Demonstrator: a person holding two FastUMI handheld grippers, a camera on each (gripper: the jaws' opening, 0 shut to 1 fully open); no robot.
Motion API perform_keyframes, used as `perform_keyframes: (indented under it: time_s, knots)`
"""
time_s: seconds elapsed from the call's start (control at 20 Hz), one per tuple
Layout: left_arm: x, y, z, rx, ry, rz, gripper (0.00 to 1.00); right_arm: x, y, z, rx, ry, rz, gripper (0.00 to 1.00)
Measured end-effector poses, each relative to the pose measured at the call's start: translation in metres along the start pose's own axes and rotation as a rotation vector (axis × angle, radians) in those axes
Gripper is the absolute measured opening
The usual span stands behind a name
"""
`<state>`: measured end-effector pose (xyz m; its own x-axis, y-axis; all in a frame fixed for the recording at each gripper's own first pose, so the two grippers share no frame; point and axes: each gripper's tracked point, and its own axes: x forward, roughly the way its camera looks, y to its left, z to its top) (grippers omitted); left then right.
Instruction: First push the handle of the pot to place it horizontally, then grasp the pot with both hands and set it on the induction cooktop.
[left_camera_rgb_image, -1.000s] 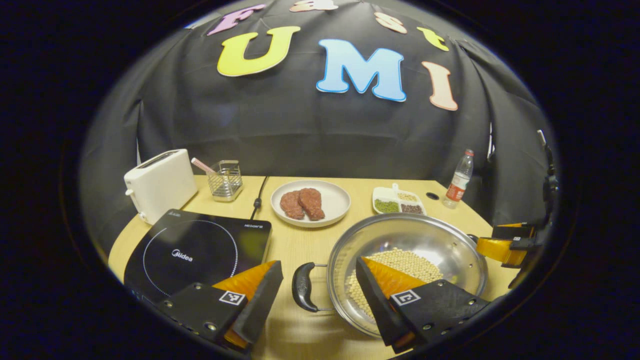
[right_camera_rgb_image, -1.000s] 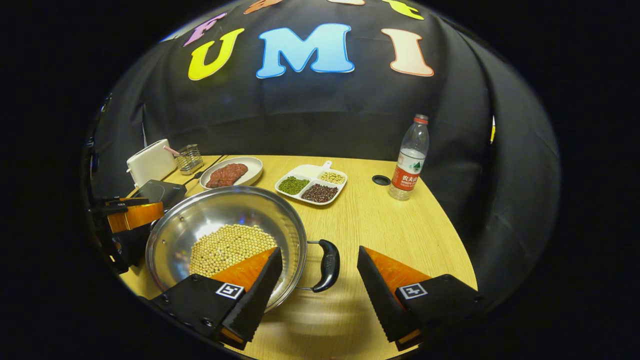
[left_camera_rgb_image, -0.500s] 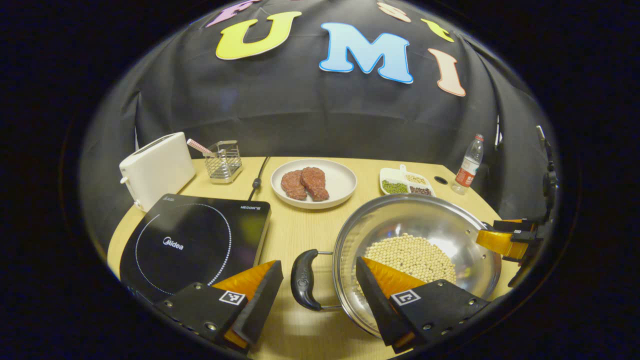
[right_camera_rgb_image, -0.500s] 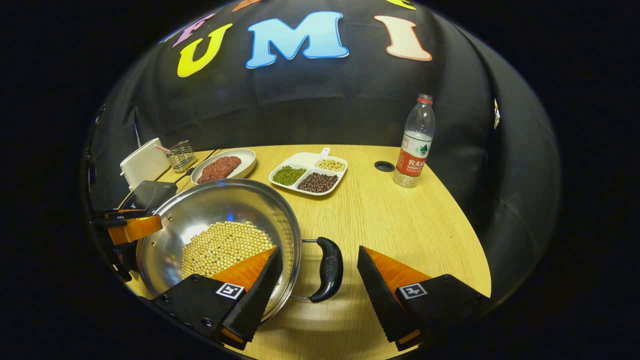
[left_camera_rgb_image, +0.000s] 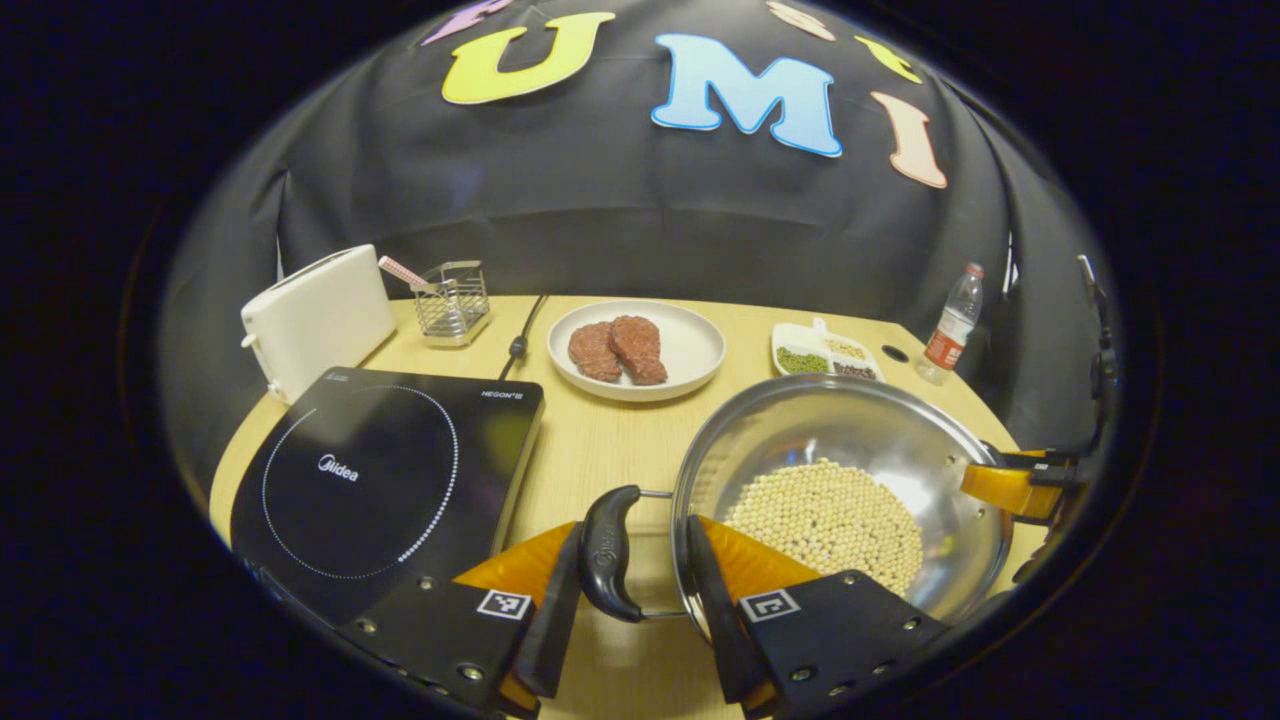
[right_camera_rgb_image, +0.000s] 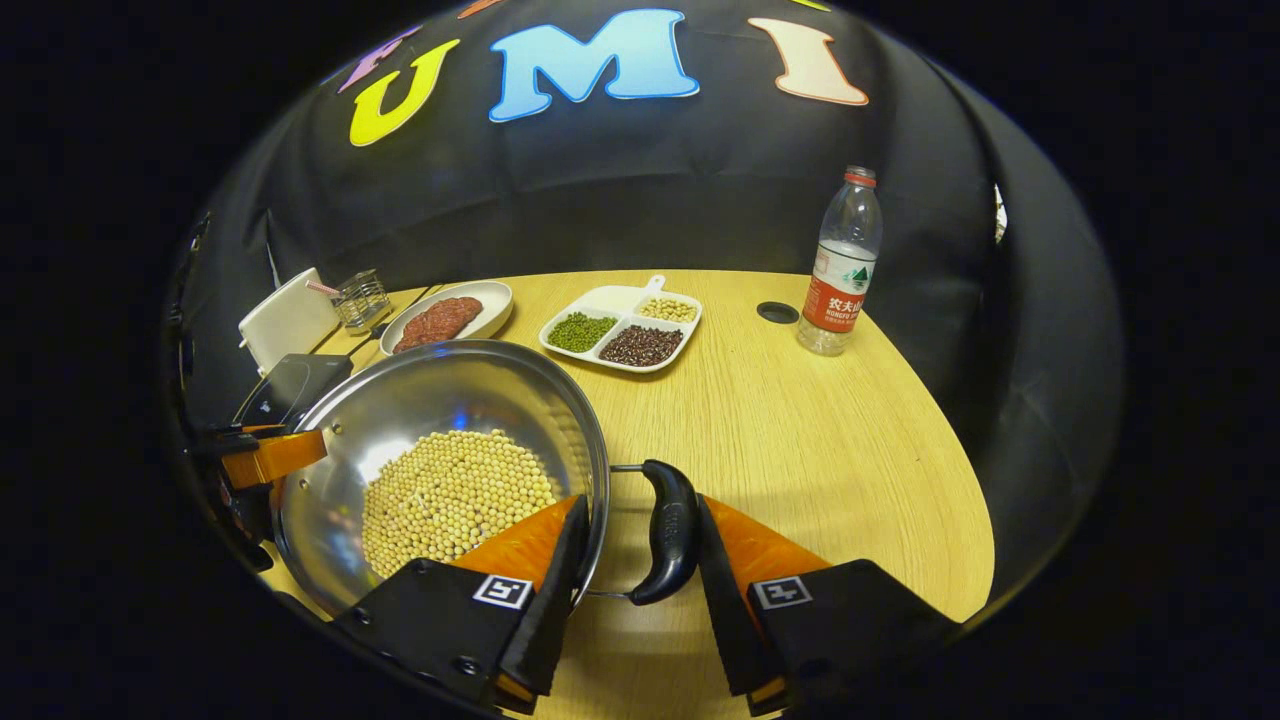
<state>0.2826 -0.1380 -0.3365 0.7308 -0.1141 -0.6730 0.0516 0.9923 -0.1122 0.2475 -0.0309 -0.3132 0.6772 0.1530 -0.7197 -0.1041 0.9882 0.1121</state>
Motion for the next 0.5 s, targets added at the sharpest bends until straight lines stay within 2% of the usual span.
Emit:
perform_keyframes:
  time_s: [0.05, 0.1, 0.25, 0.3, 0.35, 0.4, 0.45, 0.5]
  knots:
    - [-0.0015, 0.0005, -0.0001, 0.0, 0.001, 0.002, 0.61, 0.0005, 0.0007, 0.001, 0.02, 0.006, 0.003, 0.63]
    - [-0.0017, 0.0004, 0.001, -0.002, 0.0, 0.003, 0.59, -0.0003, 0.0028, -0.0001, 0.031, 0.01, 0.006, 0.55]
    - [-0.0021, -0.0012, 0.0009, 0.004, 0.003, 0.001, 0.55, 0.0, 0.003, 0.0002, 0.033, 0.015, 0.007, 0.44]
    - [-0.0009, -0.0009, 0.0023, 0.007, 0.003, 0.005, 0.55, -0.0008, 0.0034, 0.0009, 0.029, 0.012, 0.002, 0.47]
    - [-0.0027, -0.0002, 0.0025, 0.011, 0.003, 0.009, 0.53, -0.0011, 0.0033, 0.0007, 0.02, 0.018, -0.002, 0.43]
    - [-0.0044, 0.0002, 0.0036, 0.01, 0.007, 0.012, 0.55, -0.0027, 0.0044, 0.0002, 0.026, 0.023, -0.001, 0.47]
    - [-0.0074, 0.0002, 0.003, 0.005, 0.011, 0.012, 0.5, -0.0036, 0.0057, 0.0007, 0.038, 0.029, 0.002, 0.47]
    - [-0.0097, 0.0013, 0.0055, 0.004, 0.005, 0.009, 0.53, -0.0044, 0.0071, 0.0007, 0.045, 0.031, 0.005, 0.47]
